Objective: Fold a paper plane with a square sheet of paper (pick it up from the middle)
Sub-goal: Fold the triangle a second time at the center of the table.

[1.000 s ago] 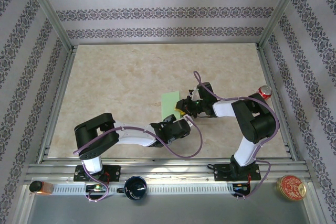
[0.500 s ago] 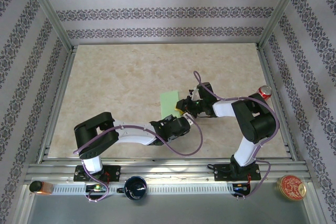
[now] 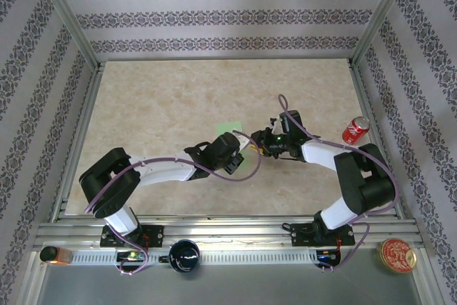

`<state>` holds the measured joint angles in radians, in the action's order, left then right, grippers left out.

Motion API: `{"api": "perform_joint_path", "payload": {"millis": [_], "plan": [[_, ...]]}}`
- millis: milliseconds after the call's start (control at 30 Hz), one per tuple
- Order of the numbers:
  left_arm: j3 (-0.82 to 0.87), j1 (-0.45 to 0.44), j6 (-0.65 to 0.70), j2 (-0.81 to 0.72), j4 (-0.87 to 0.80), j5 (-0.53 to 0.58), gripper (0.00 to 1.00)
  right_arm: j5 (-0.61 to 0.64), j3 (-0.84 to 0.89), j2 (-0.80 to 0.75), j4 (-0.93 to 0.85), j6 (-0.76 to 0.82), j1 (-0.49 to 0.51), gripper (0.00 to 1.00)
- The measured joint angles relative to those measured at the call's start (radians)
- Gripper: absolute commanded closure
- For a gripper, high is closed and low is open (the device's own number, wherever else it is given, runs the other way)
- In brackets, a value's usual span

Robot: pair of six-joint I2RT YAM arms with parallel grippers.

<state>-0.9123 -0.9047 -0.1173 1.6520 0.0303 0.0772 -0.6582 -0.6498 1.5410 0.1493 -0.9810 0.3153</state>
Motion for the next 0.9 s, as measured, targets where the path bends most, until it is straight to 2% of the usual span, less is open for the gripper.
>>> {"api": "perform_joint_path", "payload": {"millis": [133, 300, 467, 667, 900], "plan": [[0.000, 0.054, -0.058, 0.000, 0.000, -0.132, 1.00, 0.026, 0.016, -0.048, -0.052, 0.014, -0.012, 0.66], [0.002, 0.089, -0.106, 0.000, 0.000, -0.228, 1.00, 0.030, 0.029, -0.067, -0.072, 0.020, -0.012, 0.69], [0.007, 0.117, -0.149, 0.000, 0.000, -0.303, 1.00, 0.029, 0.056, -0.067, -0.076, 0.036, -0.003, 0.85], [0.008, 0.148, -0.192, 0.000, 0.000, -0.361, 1.00, 0.030, 0.058, -0.048, -0.078, 0.047, 0.054, 0.97], [0.034, 0.153, -0.207, 0.000, 0.006, -0.365, 1.00, 0.068, 0.071, -0.035, -0.061, 0.025, 0.089, 1.00]]}}
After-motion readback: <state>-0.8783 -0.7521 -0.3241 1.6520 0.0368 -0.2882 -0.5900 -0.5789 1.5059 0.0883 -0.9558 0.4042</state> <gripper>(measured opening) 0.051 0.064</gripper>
